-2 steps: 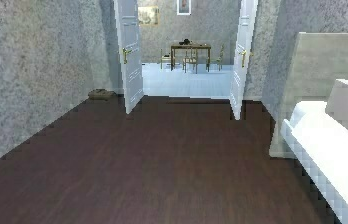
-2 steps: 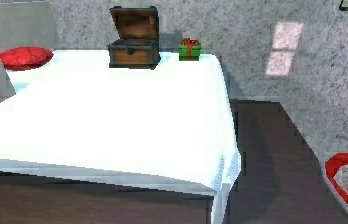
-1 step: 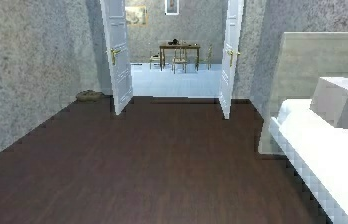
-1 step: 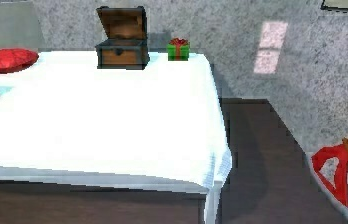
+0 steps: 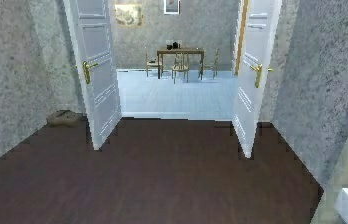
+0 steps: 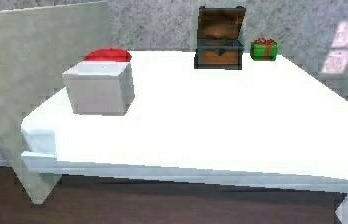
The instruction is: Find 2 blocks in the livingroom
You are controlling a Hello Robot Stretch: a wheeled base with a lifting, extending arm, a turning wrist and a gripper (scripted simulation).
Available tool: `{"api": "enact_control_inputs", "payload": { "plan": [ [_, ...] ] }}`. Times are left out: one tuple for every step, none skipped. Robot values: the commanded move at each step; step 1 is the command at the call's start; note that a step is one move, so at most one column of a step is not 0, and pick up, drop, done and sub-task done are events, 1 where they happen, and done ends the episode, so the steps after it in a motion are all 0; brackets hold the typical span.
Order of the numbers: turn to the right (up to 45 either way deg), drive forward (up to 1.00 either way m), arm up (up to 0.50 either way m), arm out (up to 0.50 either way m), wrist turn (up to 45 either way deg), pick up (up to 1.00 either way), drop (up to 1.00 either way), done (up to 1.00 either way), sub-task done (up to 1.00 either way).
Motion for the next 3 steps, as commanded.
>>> {"api": "enact_control_inputs", "payload": {
  "plan": [
    [0.0, 1.0, 0.0, 0.0, 0.0, 0.0, 0.0, 0.0, 0.0],
    [3.0, 0.0, 0.0, 0.0, 0.0, 0.0, 0.0, 0.0, 0.0],
    [0.0, 0.75, 0.0, 0.0, 0.0, 0.0, 0.0, 0.0, 0.0]
  ]
}}
